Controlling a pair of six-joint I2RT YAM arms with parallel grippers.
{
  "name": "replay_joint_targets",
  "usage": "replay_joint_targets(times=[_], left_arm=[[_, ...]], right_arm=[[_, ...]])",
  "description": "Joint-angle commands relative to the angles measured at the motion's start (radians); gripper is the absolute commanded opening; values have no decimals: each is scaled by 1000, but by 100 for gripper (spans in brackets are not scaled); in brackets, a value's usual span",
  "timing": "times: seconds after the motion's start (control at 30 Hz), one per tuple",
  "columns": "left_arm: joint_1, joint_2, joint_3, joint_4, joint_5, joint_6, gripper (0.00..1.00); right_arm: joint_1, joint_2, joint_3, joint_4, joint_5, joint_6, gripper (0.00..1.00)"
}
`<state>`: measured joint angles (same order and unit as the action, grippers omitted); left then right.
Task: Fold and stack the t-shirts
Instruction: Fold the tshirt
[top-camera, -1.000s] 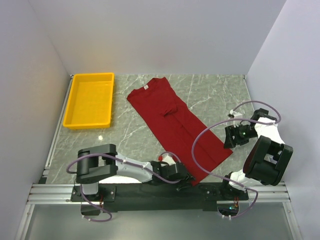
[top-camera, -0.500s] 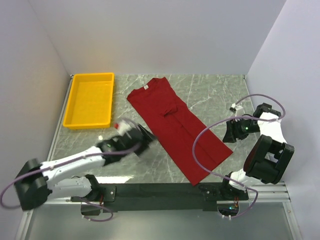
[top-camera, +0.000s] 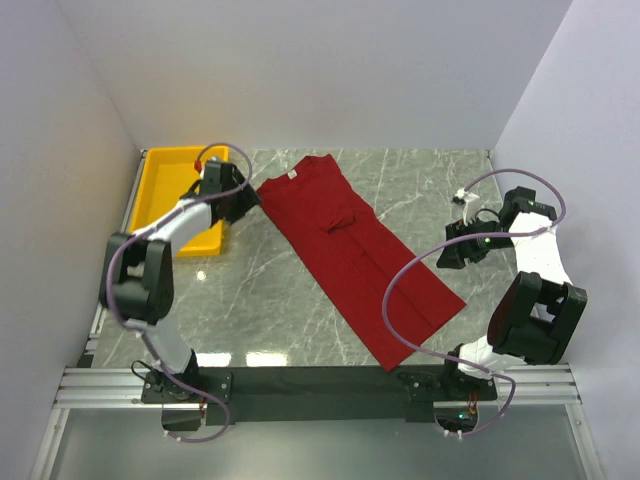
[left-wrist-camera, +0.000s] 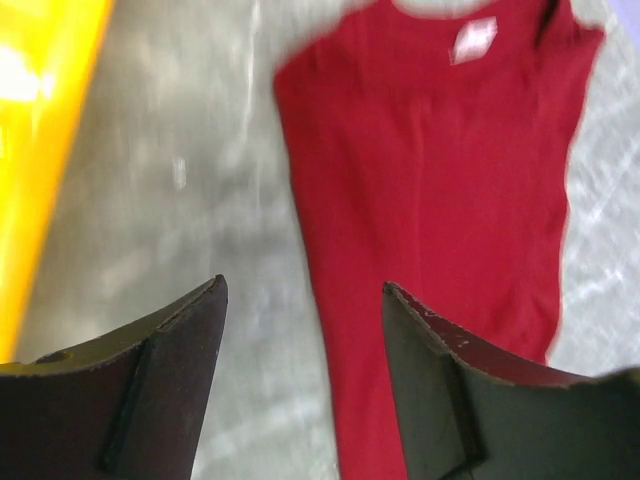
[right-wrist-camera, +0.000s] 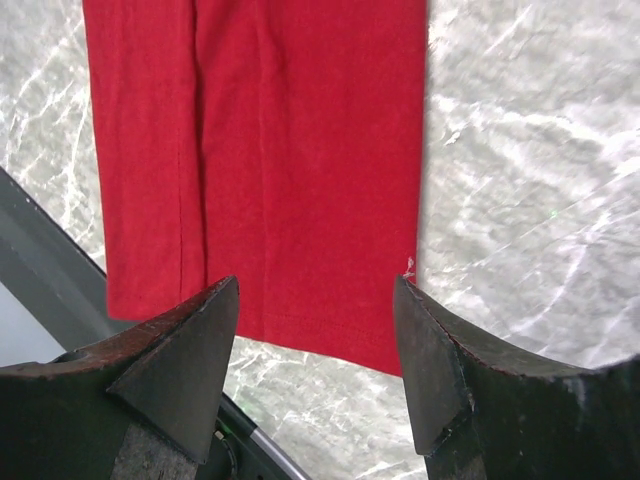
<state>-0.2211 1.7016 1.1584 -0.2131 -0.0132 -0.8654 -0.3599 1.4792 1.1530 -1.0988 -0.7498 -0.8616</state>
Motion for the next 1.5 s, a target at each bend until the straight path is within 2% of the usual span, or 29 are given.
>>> replay_joint_targets(times=[0.0,0.2,0.6,0.9,1.0,1.27,1.43,1.47], left_arm=[[40,129,135,27,93,149,68],[74,274,271,40,145,184,64],[78,401,386,-11,142,226,62],[80,504,504,-72,142,236,55],[81,544,567,-103,134,246,50],[83,613,652,-146,121,259,17],[92,618,667,-152,93,255,1],[95,613,669,-151,87,252,1]], right_arm=[[18,-13,57,-4,-13,33,70],[53,-4,100,-35,-10,24,70],[65,21,113,63,-72,130,69],[65,27,76,112,-89,168,69],[65,33,74,119,-92,174,69],[65,50,88,132,-85,194,69],[65,66,97,137,-82,202,69],[65,69,99,137,-80,203,69]])
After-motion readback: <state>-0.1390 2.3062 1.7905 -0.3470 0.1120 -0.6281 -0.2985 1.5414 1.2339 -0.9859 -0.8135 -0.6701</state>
